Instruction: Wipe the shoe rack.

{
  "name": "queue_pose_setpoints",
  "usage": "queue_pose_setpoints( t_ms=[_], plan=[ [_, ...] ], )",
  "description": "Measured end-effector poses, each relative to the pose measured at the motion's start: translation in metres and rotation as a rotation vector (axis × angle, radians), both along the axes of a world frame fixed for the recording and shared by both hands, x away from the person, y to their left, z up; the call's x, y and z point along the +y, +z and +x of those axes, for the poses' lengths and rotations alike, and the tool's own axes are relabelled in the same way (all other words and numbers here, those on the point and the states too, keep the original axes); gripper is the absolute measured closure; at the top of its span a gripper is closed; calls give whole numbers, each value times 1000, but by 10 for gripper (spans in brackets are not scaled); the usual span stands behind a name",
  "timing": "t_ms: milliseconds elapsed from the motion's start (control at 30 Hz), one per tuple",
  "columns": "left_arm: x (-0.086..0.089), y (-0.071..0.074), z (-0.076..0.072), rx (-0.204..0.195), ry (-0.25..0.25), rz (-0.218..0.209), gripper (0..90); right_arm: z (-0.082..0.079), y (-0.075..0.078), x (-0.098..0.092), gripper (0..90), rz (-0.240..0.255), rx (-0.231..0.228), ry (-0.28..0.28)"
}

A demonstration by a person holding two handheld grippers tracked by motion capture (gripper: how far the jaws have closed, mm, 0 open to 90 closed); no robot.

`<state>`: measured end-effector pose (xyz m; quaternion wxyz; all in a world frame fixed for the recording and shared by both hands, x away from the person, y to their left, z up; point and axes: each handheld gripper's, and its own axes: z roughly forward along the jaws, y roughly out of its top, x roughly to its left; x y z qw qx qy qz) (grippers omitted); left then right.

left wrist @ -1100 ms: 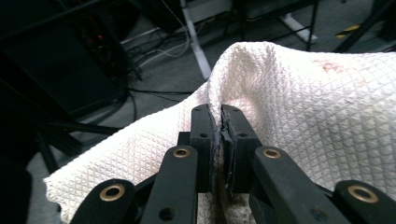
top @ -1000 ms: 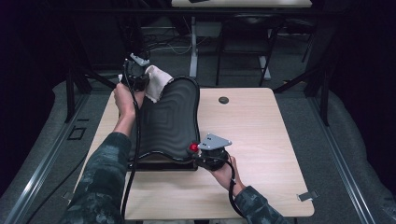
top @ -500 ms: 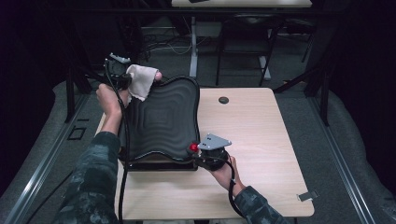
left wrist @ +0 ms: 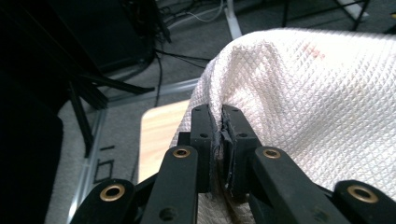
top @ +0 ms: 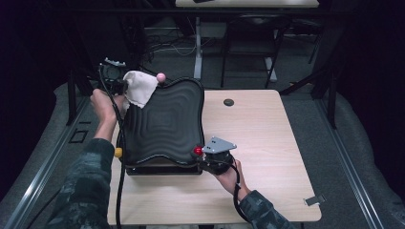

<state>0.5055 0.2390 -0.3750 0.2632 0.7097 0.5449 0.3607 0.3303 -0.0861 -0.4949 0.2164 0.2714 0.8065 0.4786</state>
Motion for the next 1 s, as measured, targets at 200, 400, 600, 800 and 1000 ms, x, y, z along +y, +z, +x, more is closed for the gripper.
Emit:
queue_pose_setpoints(
  t_ms=[200,400,600,800,1000],
  plan=[
    [2,-6,-10,5,-5,-3,838,0,0,0,603,1,1,-2],
    [6,-12,-21,9,-11,-6,838,0,0,0,603,-1,0,-5],
    [8,-17,-31,14,-28,-14,837,0,0,0,603,-2,1,-6],
    [12,-23,-42,20,-48,-46,838,0,0,0,603,-2,1,-4],
    [16,-29,-55,31,-70,-83,838,0,0,0,603,-3,1,-3]
  ],
)
